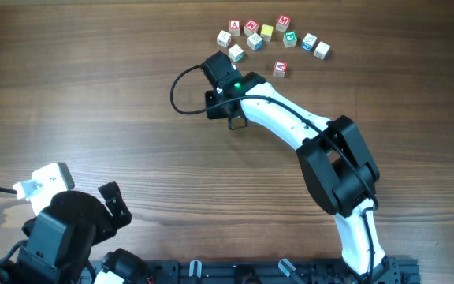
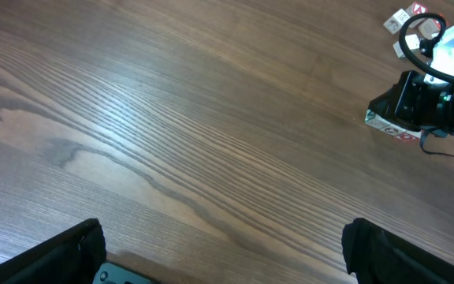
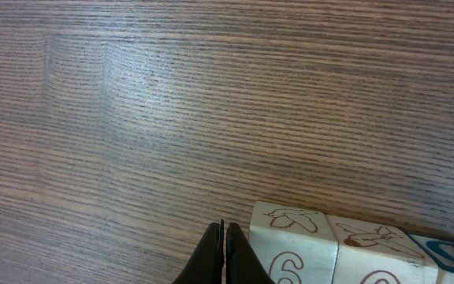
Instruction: Form a horizontal line
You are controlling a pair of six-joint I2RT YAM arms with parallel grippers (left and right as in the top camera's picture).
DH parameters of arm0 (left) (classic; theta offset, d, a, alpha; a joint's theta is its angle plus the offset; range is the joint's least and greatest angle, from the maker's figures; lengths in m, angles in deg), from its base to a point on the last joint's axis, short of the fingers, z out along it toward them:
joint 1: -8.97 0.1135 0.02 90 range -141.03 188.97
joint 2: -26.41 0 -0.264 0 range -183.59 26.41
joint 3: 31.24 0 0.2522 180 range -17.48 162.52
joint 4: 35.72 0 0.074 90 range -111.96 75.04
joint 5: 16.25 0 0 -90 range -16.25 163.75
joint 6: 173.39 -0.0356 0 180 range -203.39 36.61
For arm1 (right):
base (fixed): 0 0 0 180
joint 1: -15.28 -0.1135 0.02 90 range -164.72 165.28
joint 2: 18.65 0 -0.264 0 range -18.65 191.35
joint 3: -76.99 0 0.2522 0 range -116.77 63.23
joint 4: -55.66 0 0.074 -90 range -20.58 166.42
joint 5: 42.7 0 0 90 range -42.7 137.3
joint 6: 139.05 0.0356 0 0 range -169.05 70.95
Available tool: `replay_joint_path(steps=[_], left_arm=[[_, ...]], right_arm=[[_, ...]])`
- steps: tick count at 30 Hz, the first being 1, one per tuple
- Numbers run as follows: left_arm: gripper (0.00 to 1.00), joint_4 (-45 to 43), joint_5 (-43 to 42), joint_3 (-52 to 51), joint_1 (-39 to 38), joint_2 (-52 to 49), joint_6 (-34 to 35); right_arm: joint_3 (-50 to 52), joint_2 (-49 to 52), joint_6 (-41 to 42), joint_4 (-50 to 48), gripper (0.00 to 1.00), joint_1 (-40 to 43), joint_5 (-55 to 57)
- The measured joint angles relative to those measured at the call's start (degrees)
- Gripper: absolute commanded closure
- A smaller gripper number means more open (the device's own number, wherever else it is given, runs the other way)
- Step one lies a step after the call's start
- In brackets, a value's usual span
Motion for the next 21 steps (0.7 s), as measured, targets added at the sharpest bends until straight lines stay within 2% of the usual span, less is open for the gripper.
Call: replay_joint_path(steps=[11,17,21], left_arm=[[0.0,0.0,0.0,0.0,0.0,0.0,0.0],[0.0,0.0,0.0,0.0,0.0,0.0,0.0],[0.0,0.0,0.0,0.0,0.0,0.0,0.0]], right_arm=[[-1.4,0.0,0.3,-6.3,0.96,0.0,1.0],[-2.1,-0.2,6.8,2.0,0.95,1.7,13.0],[-2.1,-0.2,9.3,2.7,0.95,5.7,15.7]])
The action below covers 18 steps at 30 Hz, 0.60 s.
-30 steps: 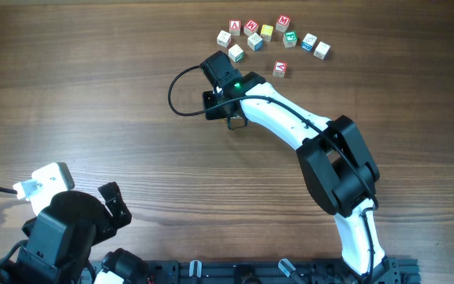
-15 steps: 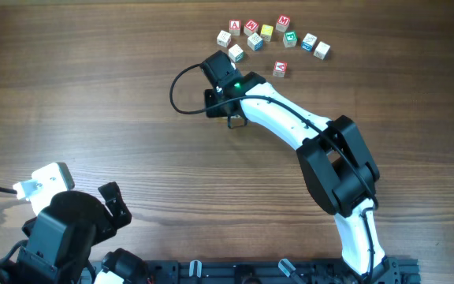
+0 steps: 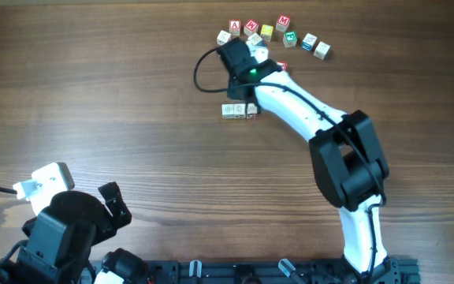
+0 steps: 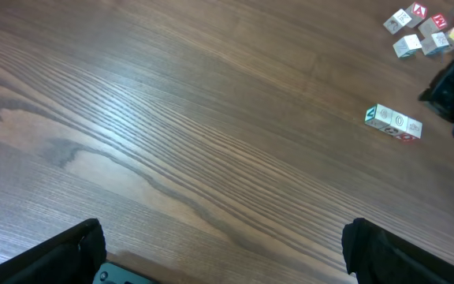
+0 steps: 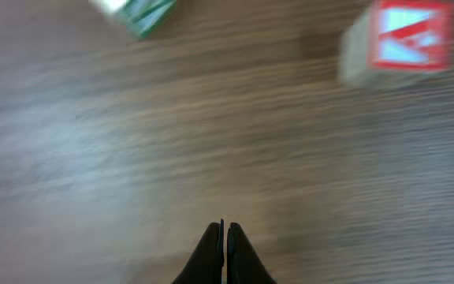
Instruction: Form a horizontal line
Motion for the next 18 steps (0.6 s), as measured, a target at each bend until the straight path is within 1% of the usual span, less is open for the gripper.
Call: replay_joint_path(steps=[5,10,18], left_arm=[[0.0,0.0,0.0,0.0,0.0,0.0,0.0],[0.0,0.0,0.0,0.0,0.0,0.0,0.0],[0.0,0.0,0.0,0.0,0.0,0.0,0.0]], right_arm=[[-0.1,0.0,4.9,6.3,0.95,5.1,-0.1],[0.0,0.0,5.4,7.8,0.95,4.6,-7.0],[0.0,0.0,5.8,12.5,0.95,4.6,-11.2]])
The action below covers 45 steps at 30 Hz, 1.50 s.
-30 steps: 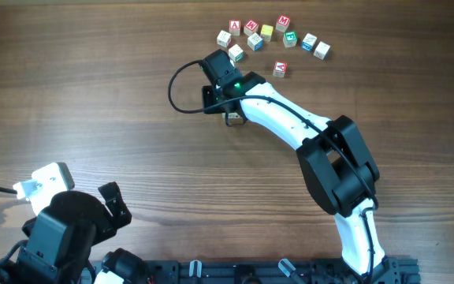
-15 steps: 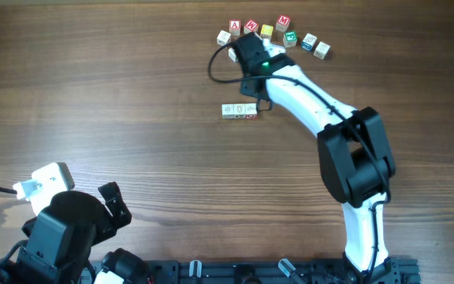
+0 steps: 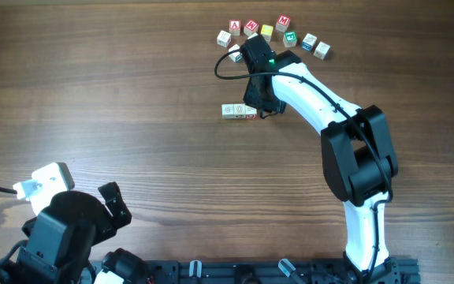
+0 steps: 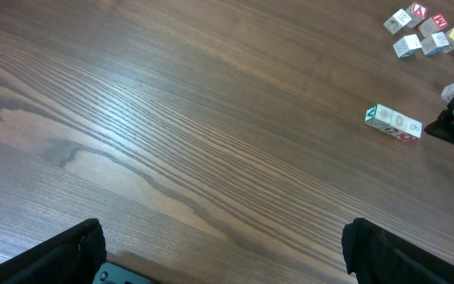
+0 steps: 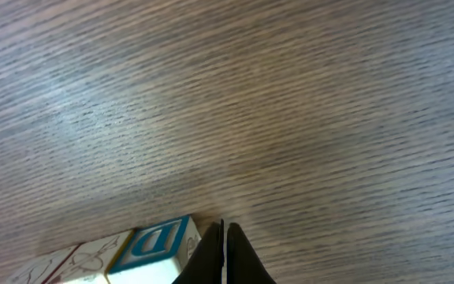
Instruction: Form a horizontal line
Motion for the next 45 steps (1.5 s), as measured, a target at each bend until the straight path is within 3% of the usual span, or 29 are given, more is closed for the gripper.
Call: replay_joint_path(steps=[34,40,45], left_arm=[[0.0,0.0,0.0,0.0,0.0,0.0,0.0],[0.0,0.0,0.0,0.0,0.0,0.0,0.0],[0.0,0.0,0.0,0.0,0.0,0.0,0.0]], right_arm=[[0.0,0.0,0.0,1.7,0.95,0.0,-4.6],[0.0,0.0,-0.1,3.3,0.96,0.0,1.4],[0.0,-1.8,-5.3,6.1,0.95,1.9,5.4]])
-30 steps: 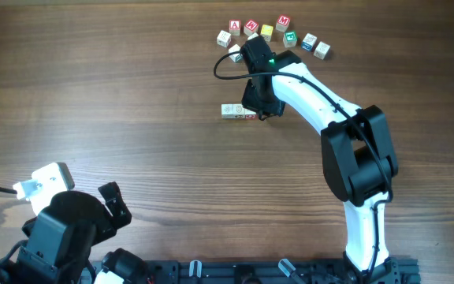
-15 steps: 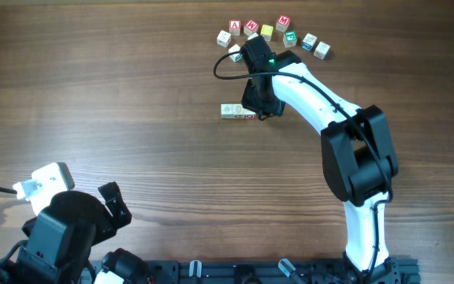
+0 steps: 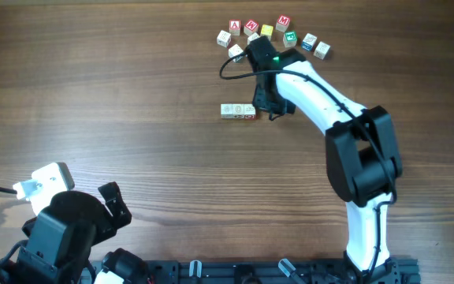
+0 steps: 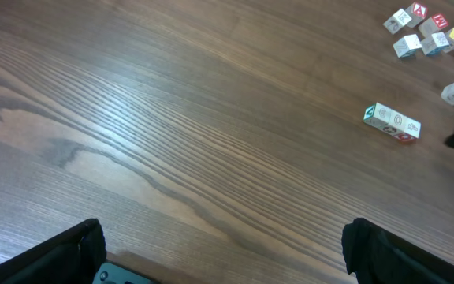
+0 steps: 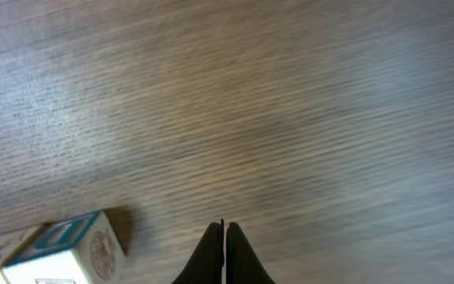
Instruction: Form a horizontal line
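Note:
A short row of lettered wooden blocks (image 3: 238, 111) lies side by side along the table; the left wrist view shows the row (image 4: 392, 123) at far right. My right gripper (image 3: 269, 111) is shut on nothing, just right of the row's end. In its own view the shut tips (image 5: 224, 226) hover over bare wood, with the end block (image 5: 65, 246), blue-lettered, apart to the left. My left gripper (image 4: 223, 256) stands open and empty at the near left corner, far from the blocks.
Several loose letter blocks (image 3: 267, 31) are scattered at the far edge above the row. One red-topped block sits alone between that cluster and the row. The right arm (image 3: 321, 91) reaches across the table's right half.
The shut right gripper was touching the row's right end block; now it stands a little to the right of it, apart. The row sits slightly further left. The left arm has not moved.
The shut right gripper was first at the row's left end. Then it was up by the loose cluster, with the row uncovered. Then it touched the row's right end, and now it is off that end with the row nudged left.

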You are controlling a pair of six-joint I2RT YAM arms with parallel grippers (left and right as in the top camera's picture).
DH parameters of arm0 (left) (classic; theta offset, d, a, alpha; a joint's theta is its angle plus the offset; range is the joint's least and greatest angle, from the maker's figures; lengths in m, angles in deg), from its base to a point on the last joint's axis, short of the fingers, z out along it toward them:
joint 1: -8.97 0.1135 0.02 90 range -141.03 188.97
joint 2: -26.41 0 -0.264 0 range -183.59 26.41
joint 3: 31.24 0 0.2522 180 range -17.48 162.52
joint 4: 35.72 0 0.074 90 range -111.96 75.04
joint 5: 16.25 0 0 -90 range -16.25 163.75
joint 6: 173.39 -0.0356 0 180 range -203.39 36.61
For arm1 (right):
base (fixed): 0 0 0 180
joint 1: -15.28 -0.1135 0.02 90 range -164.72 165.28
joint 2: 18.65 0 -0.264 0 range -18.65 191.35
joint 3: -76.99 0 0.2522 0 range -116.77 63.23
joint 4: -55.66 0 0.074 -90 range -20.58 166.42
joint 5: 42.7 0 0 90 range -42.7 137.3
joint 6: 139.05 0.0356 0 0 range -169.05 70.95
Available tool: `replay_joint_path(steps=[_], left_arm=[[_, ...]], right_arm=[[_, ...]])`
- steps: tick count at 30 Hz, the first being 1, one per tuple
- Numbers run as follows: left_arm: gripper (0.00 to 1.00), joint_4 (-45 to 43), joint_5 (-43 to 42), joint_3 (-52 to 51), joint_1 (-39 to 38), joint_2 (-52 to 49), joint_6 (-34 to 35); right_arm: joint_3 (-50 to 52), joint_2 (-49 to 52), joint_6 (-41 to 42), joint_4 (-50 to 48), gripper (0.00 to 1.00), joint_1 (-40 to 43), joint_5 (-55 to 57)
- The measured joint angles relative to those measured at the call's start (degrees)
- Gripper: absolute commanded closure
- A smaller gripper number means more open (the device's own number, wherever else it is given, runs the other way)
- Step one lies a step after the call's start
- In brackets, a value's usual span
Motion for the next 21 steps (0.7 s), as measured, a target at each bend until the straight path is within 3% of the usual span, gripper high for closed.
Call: replay_joint_path(steps=[1,2,3,9,15,18,21], left_arm=[[0.0,0.0,0.0,0.0,0.0,0.0,0.0],[0.0,0.0,0.0,0.0,0.0,0.0,0.0],[0.0,0.0,0.0,0.0,0.0,0.0,0.0],[0.0,0.0,0.0,0.0,0.0,0.0,0.0],[0.0,0.0,0.0,0.0,0.0,0.0,0.0],[0.0,0.0,0.0,0.0,0.0,0.0,0.0],[0.0,0.1,0.0,-0.1,0.0,0.0,0.0]], right_arm=[[0.0,-3.0,-0.7,0.7,0.77,1.4,0.3],[0.0,-6.0,-0.9,1.4,0.28,2.5,0.5],[0.0,-11.5,-1.3,2.3,0.0,4.1,0.7],[-1.4,-40.0,-4.7,5.6,0.0,8.8,3.4],[-0.8,-51.2,-15.6,7.1,0.0,8.8,16.9],[2.4,-65.3,-17.2,8.0,0.0,8.8,24.7],[12.0,-81.0,-17.6,5.3,0.0,8.8,28.8]])
